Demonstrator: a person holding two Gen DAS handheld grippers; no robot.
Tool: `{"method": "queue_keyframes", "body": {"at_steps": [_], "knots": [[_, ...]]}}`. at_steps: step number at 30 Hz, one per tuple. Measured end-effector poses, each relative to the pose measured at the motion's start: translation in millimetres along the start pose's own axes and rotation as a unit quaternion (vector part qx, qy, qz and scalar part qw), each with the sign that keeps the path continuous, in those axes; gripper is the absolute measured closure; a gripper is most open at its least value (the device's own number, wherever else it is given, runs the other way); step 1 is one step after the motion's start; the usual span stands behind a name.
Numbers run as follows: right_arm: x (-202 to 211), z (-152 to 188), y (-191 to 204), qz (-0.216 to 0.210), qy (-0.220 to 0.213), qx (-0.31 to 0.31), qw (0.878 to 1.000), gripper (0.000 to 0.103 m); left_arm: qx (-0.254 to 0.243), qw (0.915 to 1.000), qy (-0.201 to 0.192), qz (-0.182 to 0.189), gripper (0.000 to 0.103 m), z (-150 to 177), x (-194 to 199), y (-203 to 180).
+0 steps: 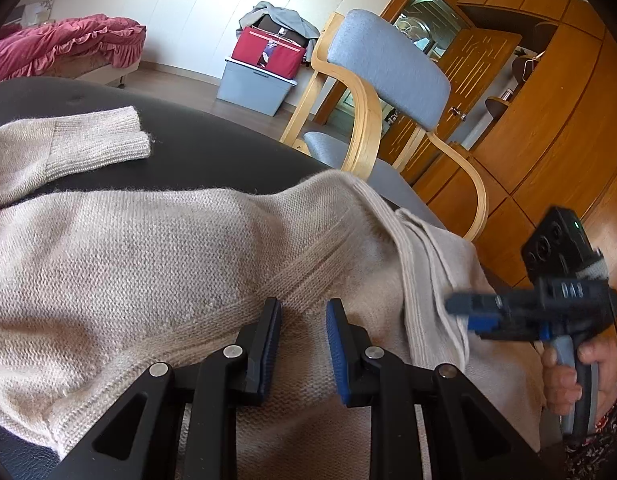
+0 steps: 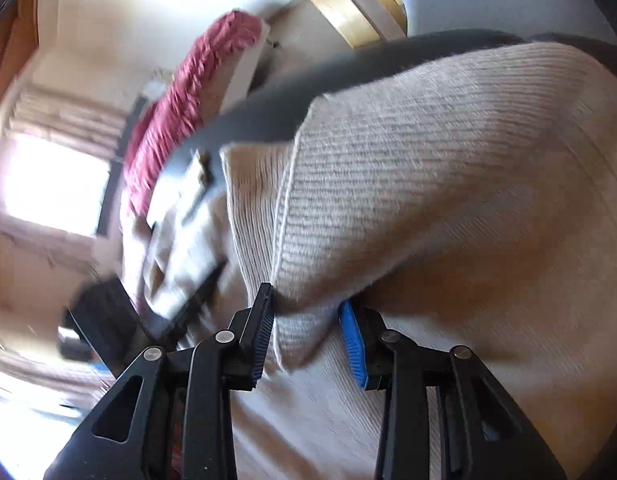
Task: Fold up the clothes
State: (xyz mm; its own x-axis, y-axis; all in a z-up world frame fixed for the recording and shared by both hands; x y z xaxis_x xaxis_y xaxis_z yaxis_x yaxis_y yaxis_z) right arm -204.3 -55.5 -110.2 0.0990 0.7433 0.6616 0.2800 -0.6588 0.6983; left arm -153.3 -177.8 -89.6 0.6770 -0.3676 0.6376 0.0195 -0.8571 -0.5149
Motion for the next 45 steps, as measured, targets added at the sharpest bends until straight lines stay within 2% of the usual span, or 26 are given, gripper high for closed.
{"method": "queue_keyframes", "body": {"at_steps": [1,4,6,8,9,10,13,16,19,20,24,35,38,40,43,45], "knots": [[-1,-10,2,-0.005,-0.014,-0.002,1.0,0.088,0.0,1.0,0.0,0.001,0.08,0,0,0],[1,-47,10,-0.018,-0.068,-0.006,0.998,0.088,0.002,1.0,0.0,0.004,0.08,1,1,2],[8,-79,14,-0.03,-0.123,-0.006,0.992,0.088,0.004,1.0,0.0,0.008,0.08,1,0,3],[20,-106,14,-0.027,-0.186,-0.017,0.982,0.084,0.008,0.9999,0.0,0.013,0.08,0,0,4],[20,-116,11,-0.019,-0.19,-0.017,0.981,0.074,0.01,0.9998,0.001,0.015,0.08,1,1,6],[22,-123,7,-0.007,-0.195,-0.014,0.981,0.058,0.012,0.9998,0.001,0.018,0.08,1,2,8],[42,-103,-4,0.081,-0.205,0.035,0.975,0.055,0.016,0.9996,0.002,0.024,0.08,2,4,12],[63,-83,-15,0.169,-0.213,0.083,0.959,0.055,0.018,0.9995,0.002,0.026,0.08,2,3,14],[87,-62,-26,0.258,-0.216,0.132,0.932,0.055,0.018,0.9995,0.003,0.025,0.08,1,3,14],[94,-48,-34,0.298,-0.206,0.151,0.92,0.055,0.018,0.9996,0.003,0.024,0.08,2,3,14],[111,-11,-61,0.399,-0.172,0.184,0.882,0.055,0.014,0.9997,0.004,0.017,0.08,1,1,10],[128,22,-78,0.367,-0.17,0.135,0.905,0.055,-0.008,0.9998,0.013,-0.015,0.08,14,14,6],[131,30,-82,0.359,-0.168,0.124,0.91,0.055,-0.043,0.9971,0.029,-0.056,0.08,17,17,-4],[123,19,-76,0.361,-0.162,0.136,0.908,0.055,-0.094,0.9895,0.038,-0.103,0.08,13,17,-15],[109,2,-67,0.363,-0.154,0.155,0.906,0.055,-0.116,0.9826,0.003,-0.145,0.08,-12,13,-21],[100,-10,-61,0.365,-0.148,0.167,0.904,0.055,-0.122,0.9802,-0.001,-0.156,0.08,-17,0,-21]]}}
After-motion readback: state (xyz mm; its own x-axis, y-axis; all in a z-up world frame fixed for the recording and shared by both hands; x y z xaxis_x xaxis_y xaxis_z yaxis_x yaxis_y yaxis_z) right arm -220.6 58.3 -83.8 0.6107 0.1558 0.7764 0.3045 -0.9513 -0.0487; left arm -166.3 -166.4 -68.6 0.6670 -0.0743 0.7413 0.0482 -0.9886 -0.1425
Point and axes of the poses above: each gripper's, at about its wrist camera, not at the fingertips, and x roughly against the way its jaws point, y to its left, z to its underside, the point moved 7 cm from there along -x, roughly the way its jaws point, and after that the axes turned 5 degrees about x, right-handed, at the moved point
